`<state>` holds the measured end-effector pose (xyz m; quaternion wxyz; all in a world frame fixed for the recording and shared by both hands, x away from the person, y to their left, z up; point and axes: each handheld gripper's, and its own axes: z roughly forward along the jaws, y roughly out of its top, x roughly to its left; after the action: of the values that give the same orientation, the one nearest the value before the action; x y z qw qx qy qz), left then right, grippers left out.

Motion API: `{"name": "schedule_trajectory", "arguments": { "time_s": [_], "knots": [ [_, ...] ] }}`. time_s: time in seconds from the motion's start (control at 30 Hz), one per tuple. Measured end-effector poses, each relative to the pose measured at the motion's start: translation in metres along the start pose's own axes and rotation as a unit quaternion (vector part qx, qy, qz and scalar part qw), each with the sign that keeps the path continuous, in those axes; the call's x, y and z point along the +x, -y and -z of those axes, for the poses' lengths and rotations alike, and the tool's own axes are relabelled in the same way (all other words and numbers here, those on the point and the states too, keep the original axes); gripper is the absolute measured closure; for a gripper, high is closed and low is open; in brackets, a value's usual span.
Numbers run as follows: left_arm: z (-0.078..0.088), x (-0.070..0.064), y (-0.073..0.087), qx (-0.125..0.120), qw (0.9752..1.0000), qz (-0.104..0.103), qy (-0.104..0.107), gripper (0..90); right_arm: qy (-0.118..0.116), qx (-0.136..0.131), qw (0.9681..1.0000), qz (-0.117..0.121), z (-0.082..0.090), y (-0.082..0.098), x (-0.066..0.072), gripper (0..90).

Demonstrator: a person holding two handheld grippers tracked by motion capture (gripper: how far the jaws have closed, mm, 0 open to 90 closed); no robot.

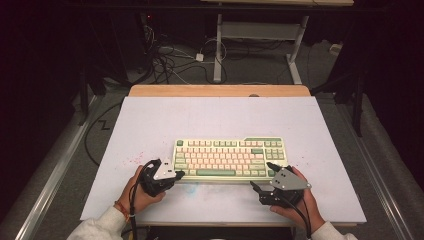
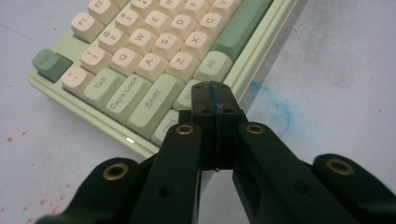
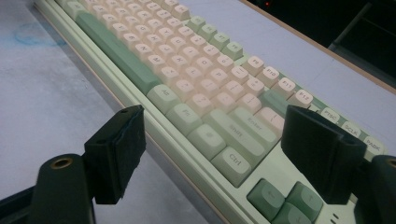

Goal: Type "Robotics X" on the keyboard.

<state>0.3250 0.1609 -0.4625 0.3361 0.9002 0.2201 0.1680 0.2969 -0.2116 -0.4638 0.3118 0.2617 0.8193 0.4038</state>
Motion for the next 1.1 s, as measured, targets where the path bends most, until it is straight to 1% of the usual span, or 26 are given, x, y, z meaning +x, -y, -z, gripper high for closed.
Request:
{"name": "schedule_trajectory", "arguments": {
  "time_s": [0.1, 0.27, 0.33, 0.4, 0.43, 0.63, 0.8, 0.83, 1.1],
  "knots": [
    [-0.005, 0.001, -0.007, 0.006, 1.0, -0.006, 0.001, 87.9, 0.0, 0.002, 1.0, 0.003, -0.001, 0.0, 0.0, 22.5],
    [-0.011, 0.003, -0.018, 0.006, 0.9999, -0.006, 0.008, 87.9, -0.001, 0.004, 1.0, 0.005, -0.001, 0.001, -0.001, 22.6],
    [-0.013, 0.004, -0.022, 0.012, 0.9998, -0.01, 0.01, 87.9, -0.001, 0.005, 1.0, 0.005, -0.001, 0.001, -0.001, 22.7],
    [-0.016, 0.005, -0.025, 0.012, 0.9998, -0.008, 0.013, 87.9, -0.003, 0.007, 0.9999, 0.007, -0.002, 0.001, -0.001, 22.7],
    [-0.017, 0.006, -0.027, 0.014, 0.9998, -0.01, 0.013, 87.9, -0.003, 0.008, 0.9999, 0.008, -0.003, 0.001, -0.001, 22.7],
    [-0.022, 0.012, -0.039, 0.009, 0.9998, -0.01, 0.015, 87.9, -0.005, 0.012, 0.9999, 0.009, -0.004, 0.001, -0.001, 22.8],
    [-0.029, 0.012, -0.047, 0.012, 0.9996, -0.016, 0.018, 87.9, -0.006, 0.016, 0.9998, 0.01, -0.005, 0.002, -0.001, 22.9],
    [-0.031, 0.012, -0.049, 0.011, 0.9997, -0.014, 0.02, 87.9, -0.006, 0.017, 0.9998, 0.01, -0.005, 0.002, -0.001, 22.9],
    [-0.044, 0.01, -0.058, 0.023, 0.999, -0.023, 0.032, 87.9, -0.007, 0.021, 0.9997, 0.011, -0.006, 0.003, -0.002, 23.1]
  ]
}}
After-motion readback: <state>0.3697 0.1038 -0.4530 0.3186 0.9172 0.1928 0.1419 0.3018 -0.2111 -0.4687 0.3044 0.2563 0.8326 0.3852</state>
